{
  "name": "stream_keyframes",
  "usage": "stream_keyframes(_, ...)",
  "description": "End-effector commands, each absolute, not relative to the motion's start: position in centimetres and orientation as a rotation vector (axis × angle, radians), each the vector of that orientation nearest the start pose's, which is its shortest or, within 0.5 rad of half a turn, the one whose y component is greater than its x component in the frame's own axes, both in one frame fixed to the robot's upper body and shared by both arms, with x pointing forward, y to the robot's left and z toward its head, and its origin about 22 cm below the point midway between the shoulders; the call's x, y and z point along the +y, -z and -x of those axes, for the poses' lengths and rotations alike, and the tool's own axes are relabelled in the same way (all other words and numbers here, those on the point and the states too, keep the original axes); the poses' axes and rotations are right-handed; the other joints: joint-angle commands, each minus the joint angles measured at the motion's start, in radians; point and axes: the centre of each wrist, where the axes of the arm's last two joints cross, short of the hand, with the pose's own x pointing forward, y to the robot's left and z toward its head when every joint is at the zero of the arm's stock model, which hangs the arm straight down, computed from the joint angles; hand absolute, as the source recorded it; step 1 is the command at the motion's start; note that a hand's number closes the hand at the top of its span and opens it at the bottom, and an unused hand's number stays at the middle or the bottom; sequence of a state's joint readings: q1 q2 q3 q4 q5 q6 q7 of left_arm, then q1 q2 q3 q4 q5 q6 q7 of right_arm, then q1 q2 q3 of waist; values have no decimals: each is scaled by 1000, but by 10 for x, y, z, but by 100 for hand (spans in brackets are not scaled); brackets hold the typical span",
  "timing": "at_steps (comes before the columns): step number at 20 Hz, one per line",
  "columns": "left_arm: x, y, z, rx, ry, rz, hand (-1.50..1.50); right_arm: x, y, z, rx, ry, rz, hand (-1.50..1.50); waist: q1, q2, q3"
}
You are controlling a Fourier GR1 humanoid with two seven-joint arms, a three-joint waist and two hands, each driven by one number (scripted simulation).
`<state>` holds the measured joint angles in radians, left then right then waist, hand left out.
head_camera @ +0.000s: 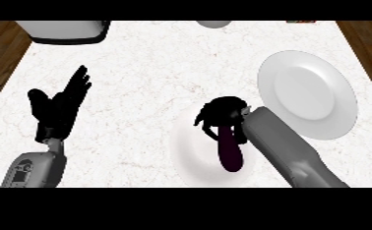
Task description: Pick the eggplant from the plate and place it in the plate
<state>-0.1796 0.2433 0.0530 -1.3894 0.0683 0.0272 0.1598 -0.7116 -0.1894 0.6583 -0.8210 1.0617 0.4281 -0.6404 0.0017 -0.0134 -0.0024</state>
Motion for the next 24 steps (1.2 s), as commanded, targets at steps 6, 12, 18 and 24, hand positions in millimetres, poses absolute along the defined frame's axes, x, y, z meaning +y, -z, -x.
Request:
stream_keyframes(6, 296, -8, -273, -1386, 45, -205, 0, -142, -9, -377, -1295, -1482, 450, 150, -55, 0, 5)
stream_keyframes(12, 302, -9, -274, -1381, 35, -215, 0, -126, -59, -390, -1461, -866, 926, 150, -54, -5, 2)
stream_keyframes(18, 287, -16, -280, -1386, 68, -184, 0, -103, -84, -387, -1477, -503, 1315, 150, -27, 2, 1)
stream_keyframes(24, 285, -17, -280, -1397, 62, -181, 0, -127, -109, -384, -1354, -247, 1396, 150, -14, 8, 2)
